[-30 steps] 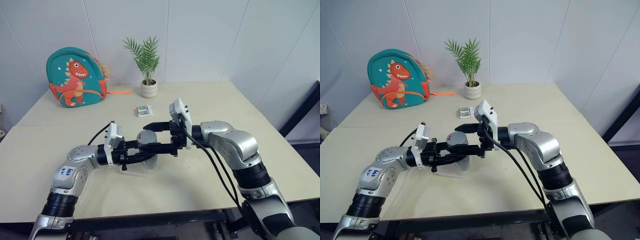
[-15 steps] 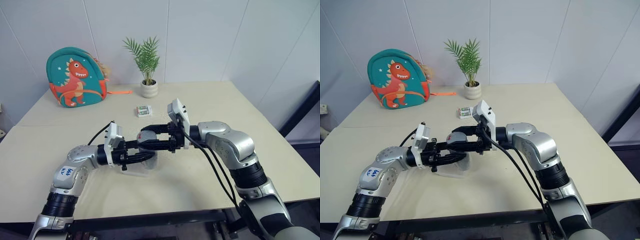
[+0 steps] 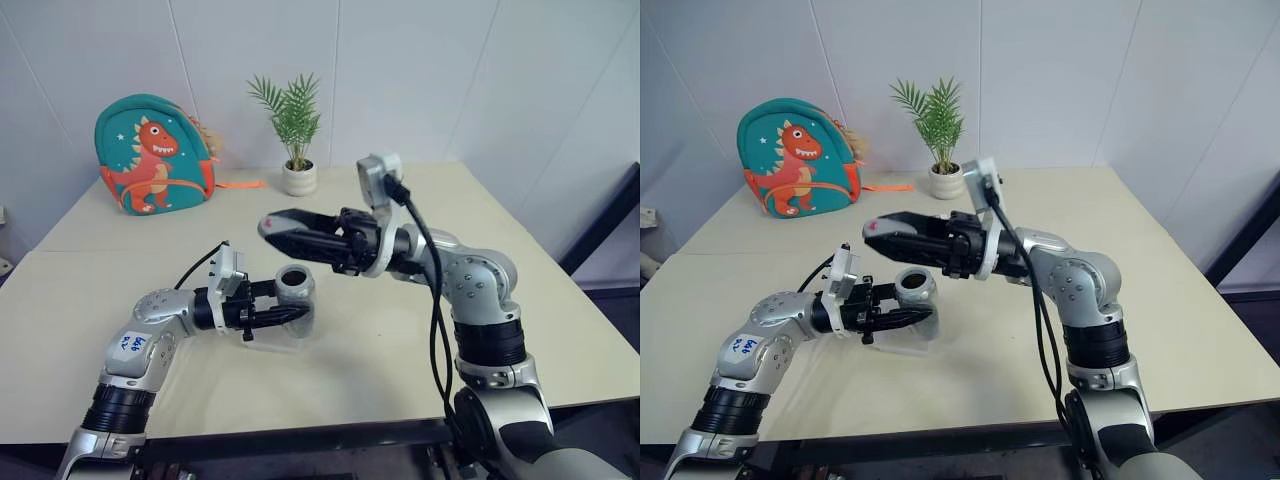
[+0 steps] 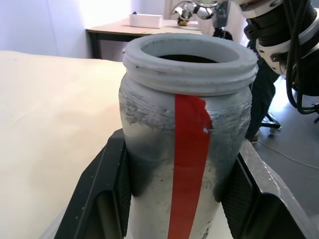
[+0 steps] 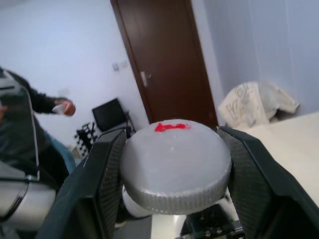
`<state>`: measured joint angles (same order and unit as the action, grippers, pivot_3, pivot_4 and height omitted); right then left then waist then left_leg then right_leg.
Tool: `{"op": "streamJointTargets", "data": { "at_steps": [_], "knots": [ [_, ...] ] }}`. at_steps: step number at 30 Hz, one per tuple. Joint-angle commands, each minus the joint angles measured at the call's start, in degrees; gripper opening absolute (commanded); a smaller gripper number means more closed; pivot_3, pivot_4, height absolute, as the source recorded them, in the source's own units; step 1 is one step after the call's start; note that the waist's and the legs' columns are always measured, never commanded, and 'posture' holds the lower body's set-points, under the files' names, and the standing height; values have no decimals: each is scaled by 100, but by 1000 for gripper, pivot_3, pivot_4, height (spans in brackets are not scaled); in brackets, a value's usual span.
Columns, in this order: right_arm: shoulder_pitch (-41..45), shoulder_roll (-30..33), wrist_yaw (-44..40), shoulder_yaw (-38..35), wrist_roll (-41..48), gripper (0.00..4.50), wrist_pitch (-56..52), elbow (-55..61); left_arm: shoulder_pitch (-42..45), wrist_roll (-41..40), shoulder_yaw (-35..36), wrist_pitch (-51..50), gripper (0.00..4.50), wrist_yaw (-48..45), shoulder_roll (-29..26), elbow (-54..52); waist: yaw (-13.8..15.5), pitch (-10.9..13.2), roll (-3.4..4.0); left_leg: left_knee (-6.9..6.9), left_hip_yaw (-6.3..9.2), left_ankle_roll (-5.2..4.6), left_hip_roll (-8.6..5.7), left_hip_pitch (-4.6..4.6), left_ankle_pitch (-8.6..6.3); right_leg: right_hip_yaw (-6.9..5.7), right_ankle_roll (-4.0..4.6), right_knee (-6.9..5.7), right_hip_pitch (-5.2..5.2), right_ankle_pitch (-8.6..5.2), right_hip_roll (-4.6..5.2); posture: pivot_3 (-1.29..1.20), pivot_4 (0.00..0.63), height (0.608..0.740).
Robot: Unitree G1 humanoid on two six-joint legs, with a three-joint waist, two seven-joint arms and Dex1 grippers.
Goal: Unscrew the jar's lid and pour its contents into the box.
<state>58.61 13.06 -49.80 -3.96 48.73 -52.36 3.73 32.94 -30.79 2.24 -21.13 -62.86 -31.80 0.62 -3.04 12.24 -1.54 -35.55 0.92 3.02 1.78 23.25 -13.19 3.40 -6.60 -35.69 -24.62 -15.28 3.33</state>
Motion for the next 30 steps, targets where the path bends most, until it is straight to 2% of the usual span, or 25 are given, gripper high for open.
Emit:
{"op": "streamJointTargets", "data": {
  "at_steps": [1, 5, 9, 13, 20, 22, 26, 30],
  "knots": [
    [-226, 389, 210, -131, -731, 2582, 939, -6, 68, -58, 192, -88, 1954, 155, -63, -88, 19, 0, -1, 0, 1, 0, -1, 1, 0, 0, 0, 5, 2, 0, 0, 0, 150, 740],
    [-1171, 1115, 154, -109, -1992, 2582, 2572, -662, 109, -271, 363, -296, 1954, 169, -133, -149, 52, -2, -3, 2, 0, -1, -2, 2, -1, 0, -4, 18, 6, 1, 0, 0, 150, 740],
    [-1869, 1394, 156, -225, -2537, 2582, 3615, -1439, 118, -354, 452, -428, 1954, 161, -164, -166, 30, 0, 0, 10, -8, -3, -4, 5, -2, 5, -10, 21, 1, -2, 0, 0, 150, 740],
    [-2436, 1447, 249, -419, -2800, 2582, 4220, -2268, 264, -430, 515, -619, 1954, 244, -153, -109, -13, 0, -1, 16, -12, -2, -2, -3, -2, 10, -9, 13, -1, -3, -2, 0, 150, 740],
    [-2605, 1138, 360, -347, -3018, 2582, 4749, -3044, 384, -492, 571, -828, 1954, 256, -220, -111, -58, 0, -1, 7, -15, 2, -3, -13, 3, 15, -10, 3, 4, -2, -4, 0, 150, 740],
    [-2627, 1093, 287, -257, -3091, 3310, 4816, -3164, 370, -505, 621, -865, 1954, 282, -249, -154, -53, 0, -1, 7, -12, 4, -3, -14, 5, 15, -9, -1, 5, -2, -5, 0, 150, 740],
    [-2559, 1060, 207, -287, -3060, 4487, 4802, -3342, 310, -526, 718, -940, 1954, 436, -276, -261, -26, 0, -1, 5, -10, 4, -3, -11, 5, 16, -11, -1, 5, -2, -5, 0, 150, 740],
    [-2543, 1204, 73, -354, -2954, 4487, 4667, -3067, 165, -504, 847, -1066, 1954, 676, -327, -431, -23, 0, -1, 5, -8, 4, -4, -9, 5, 16, -12, 0, 5, -1, -5, 0, 150, 740]
  ]
}}
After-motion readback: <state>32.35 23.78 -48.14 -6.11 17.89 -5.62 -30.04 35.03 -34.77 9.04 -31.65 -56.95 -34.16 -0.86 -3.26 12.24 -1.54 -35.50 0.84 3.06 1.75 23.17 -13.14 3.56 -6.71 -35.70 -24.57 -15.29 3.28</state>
